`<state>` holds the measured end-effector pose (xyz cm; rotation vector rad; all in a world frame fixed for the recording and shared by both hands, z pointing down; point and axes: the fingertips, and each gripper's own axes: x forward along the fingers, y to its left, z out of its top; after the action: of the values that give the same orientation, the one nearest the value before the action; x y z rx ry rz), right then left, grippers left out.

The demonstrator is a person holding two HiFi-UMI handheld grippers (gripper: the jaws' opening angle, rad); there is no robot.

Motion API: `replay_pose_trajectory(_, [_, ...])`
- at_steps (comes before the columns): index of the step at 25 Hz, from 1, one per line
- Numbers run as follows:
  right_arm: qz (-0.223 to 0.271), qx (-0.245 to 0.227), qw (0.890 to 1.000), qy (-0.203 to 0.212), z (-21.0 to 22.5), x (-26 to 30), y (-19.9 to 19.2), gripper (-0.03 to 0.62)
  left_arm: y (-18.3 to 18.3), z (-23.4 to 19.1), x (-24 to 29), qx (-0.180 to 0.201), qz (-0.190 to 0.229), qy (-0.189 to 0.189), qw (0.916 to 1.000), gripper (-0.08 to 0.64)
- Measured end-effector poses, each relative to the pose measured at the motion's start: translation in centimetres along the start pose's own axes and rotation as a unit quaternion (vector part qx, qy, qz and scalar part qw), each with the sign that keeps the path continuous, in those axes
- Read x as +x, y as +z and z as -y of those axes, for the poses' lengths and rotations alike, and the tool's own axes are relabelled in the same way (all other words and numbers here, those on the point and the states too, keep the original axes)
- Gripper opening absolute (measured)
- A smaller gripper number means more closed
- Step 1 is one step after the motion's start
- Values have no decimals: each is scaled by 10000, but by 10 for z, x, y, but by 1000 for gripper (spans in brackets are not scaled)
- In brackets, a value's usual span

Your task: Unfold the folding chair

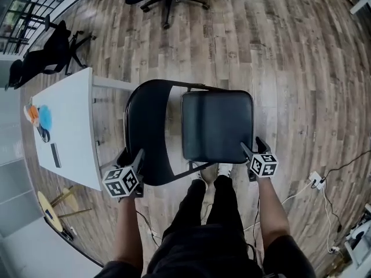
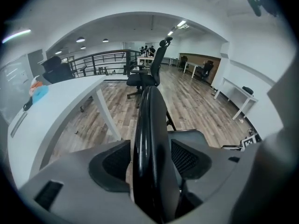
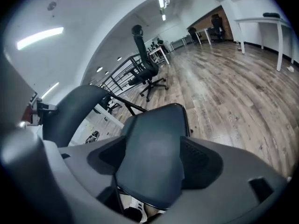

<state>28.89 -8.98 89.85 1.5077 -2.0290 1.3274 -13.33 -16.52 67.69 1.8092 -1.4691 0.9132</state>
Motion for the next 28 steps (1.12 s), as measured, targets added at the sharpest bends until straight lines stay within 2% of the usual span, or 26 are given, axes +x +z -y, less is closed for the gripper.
replay_pose_trajectory(3, [-291,204,9994,59,30,29,-26,354,-10,-1,15,68,-190,-20,9998,273])
replay_pose_trajectory(7, [-640,574,9960,247,66,64,-60,365,-23,3,31,-34,-465,-277,9985,273])
replay_pose_trajectory(13, [-986,1208,9821,1056,91,100,-107,376,-34,7,43,0,-715,-653,9953,257])
replay_pose_trajectory(19, [-988,1722,9623,1860,97,119,-117,390,-38,7,51,-88,-855,-828,9929,220])
replay_pose_trajectory(22, [-938,1916,9502,2272,86,119,-114,383,-40,9,52,-59,-883,-951,9915,194])
replay_pose_trajectory(28, [-865,1914,9522,2219,83,117,-114,360,-38,17,49,19,-901,-1138,9894,152])
